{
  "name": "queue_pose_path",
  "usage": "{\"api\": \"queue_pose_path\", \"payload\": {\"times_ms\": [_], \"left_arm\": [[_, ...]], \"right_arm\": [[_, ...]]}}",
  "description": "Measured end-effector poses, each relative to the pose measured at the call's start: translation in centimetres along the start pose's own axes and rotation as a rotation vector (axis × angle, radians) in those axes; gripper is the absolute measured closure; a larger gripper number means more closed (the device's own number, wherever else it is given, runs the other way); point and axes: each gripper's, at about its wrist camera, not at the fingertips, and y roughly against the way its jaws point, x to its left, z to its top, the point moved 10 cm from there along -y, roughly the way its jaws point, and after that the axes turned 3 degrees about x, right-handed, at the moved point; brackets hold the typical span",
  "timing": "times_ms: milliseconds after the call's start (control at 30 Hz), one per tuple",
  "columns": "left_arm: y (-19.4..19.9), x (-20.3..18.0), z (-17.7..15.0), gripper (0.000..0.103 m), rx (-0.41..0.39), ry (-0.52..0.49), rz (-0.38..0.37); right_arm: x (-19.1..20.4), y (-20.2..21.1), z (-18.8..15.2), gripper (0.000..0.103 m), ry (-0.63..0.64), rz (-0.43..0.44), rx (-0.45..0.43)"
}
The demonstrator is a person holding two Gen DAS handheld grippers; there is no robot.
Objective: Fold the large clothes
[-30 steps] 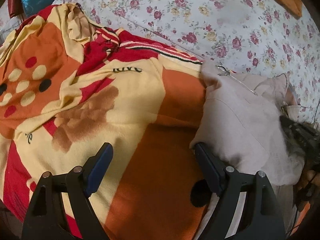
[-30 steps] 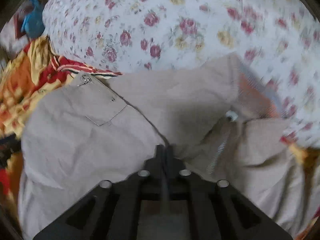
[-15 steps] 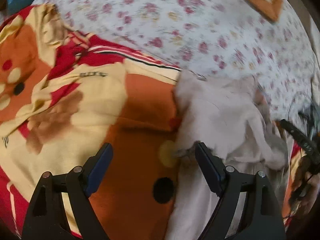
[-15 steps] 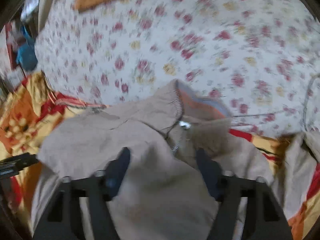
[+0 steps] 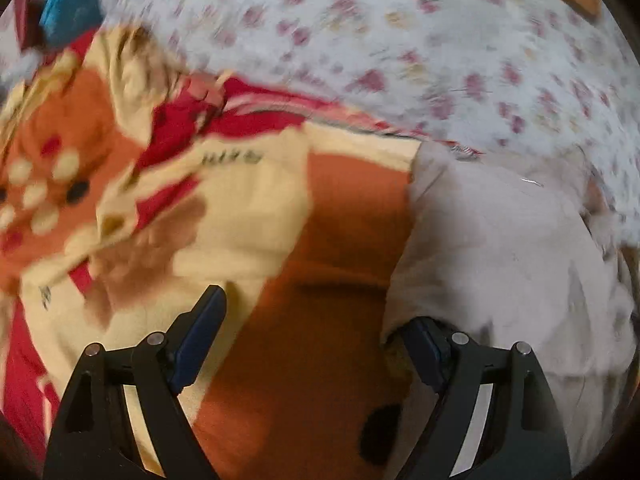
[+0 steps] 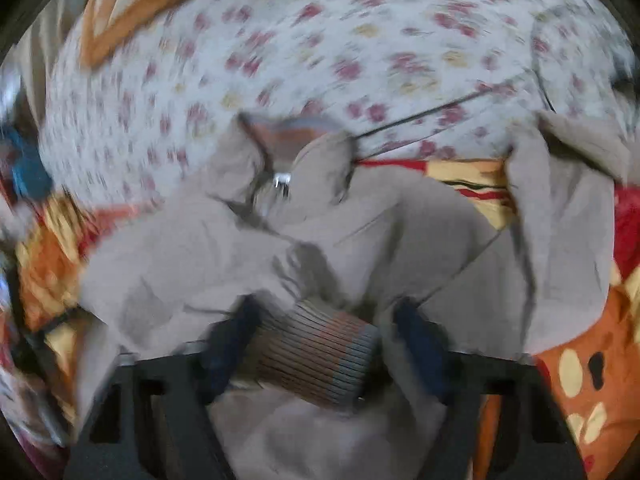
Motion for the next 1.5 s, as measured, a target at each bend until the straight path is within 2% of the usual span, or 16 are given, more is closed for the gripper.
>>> {"api": "queue_pose_path", "payload": {"times_ms": [33, 100, 200, 333, 367, 433, 467, 500, 567, 600, 833, 967, 1067, 1167, 1300, 1500], "left_arm": [[-0.2, 0.2, -0.1, 0.019, 0.013, 0.024, -0.021], [0.4, 0.2, 0.0, 0.019, 0.001, 0.018, -0.013], [1.0, -0.3, -0.1, 0.019, -0.007, -0.013, -0.001], [0.9, -0.1, -0.9, 0.019, 0.021, -0.001, -0.004], [0.8, 0.1, -0.8, 0.019, 0.027, 0.005, -0.016], [0.7, 0.4, -0.8, 0.019, 0.043, 0.028, -0.046], [1.0, 0.5, -0.9, 0.019, 0.047, 0.042, -0.063], [1.3, 0.6, -0.9, 0.019, 0.046, 0.047, -0.071], [2.4, 0.7, -0.9, 0.019, 0.024, 0.04, -0.087], [2.9, 0.7, -0.9, 0.019, 0.012, 0.04, -0.095], [5.2, 1.0, 0.2, 0.019, -0.084, 0.089, -0.171], [3.8, -0.4, -0.1, 0.019, -0.041, 0.075, -0.196], [3.3, -1.8, -0.2, 0.019, -0.045, 0.047, -0.196], [2.8, -3.1, -0.4, 0.019, -0.059, -0.016, -0.151], [0.7, -3.6, -1.6, 0.018, -0.016, -0.102, -0.042], [0.0, -3.8, -1.9, 0.018, -0.015, -0.099, -0.037]], "right_arm": [[1.0, -0.3, -0.1, 0.101, 0.048, 0.004, 0.014], [2.5, 1.0, 0.2, 0.103, 0.122, -0.027, -0.027], [2.3, 4.0, 2.2, 0.103, 0.189, -0.133, -0.151], [-1.0, 2.7, 3.0, 0.103, 0.16, -0.305, -0.137], [-1.3, 2.2, 2.8, 0.103, 0.162, -0.318, -0.139], [-1.9, 1.2, 1.8, 0.1, 0.108, -0.234, -0.098], [-2.6, 1.5, 1.1, 0.092, 0.045, -0.19, -0.076], [-2.8, 2.1, 0.7, 0.077, -0.001, -0.153, -0.074], [-2.6, 3.6, 0.1, 0.054, -0.027, -0.108, -0.09], [-2.1, 4.3, -0.3, 0.048, -0.016, -0.099, -0.094], [0.0, 5.8, -2.1, 0.044, 0.089, -0.089, -0.104], [-4.4, 7.6, -1.9, 0.041, -0.032, -0.155, -0.155], [-8.2, 7.5, -2.2, 0.04, -0.105, -0.214, -0.126], [-9.8, 7.4, -2.7, 0.04, -0.123, -0.237, -0.105], [-9.6, 7.1, -2.8, 0.04, -0.137, -0.19, -0.109], [-4.1, 6.1, -2.0, 0.042, -0.059, -0.052, -0.127]]}}
